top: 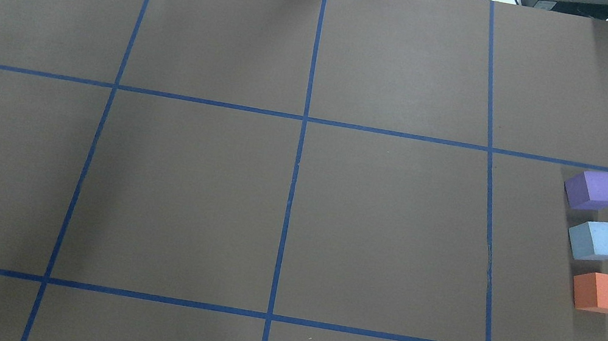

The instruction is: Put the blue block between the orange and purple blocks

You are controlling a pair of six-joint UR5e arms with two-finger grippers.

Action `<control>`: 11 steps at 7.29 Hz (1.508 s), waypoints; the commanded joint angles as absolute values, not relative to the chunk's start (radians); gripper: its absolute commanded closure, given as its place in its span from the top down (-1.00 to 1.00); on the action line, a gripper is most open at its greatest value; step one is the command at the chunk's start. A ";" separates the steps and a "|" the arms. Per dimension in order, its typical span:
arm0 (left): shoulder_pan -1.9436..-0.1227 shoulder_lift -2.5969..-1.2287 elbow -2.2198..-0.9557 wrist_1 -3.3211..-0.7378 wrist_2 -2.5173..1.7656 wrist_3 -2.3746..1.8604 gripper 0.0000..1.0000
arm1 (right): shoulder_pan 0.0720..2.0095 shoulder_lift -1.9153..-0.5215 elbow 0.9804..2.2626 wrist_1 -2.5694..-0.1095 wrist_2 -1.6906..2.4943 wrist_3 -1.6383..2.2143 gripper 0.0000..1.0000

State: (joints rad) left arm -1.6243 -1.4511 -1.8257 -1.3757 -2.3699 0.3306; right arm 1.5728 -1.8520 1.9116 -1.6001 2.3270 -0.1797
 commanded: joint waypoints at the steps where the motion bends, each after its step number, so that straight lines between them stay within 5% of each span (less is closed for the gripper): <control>1: -1.626 -1.453 -1.818 -1.376 -2.362 0.314 1.00 | 1.572 -1.848 1.911 -1.600 2.327 -0.173 1.00; 11: -1.628 -1.451 -1.838 -1.376 -2.370 0.316 1.00 | 1.569 -1.845 1.911 -1.597 2.359 -0.173 1.00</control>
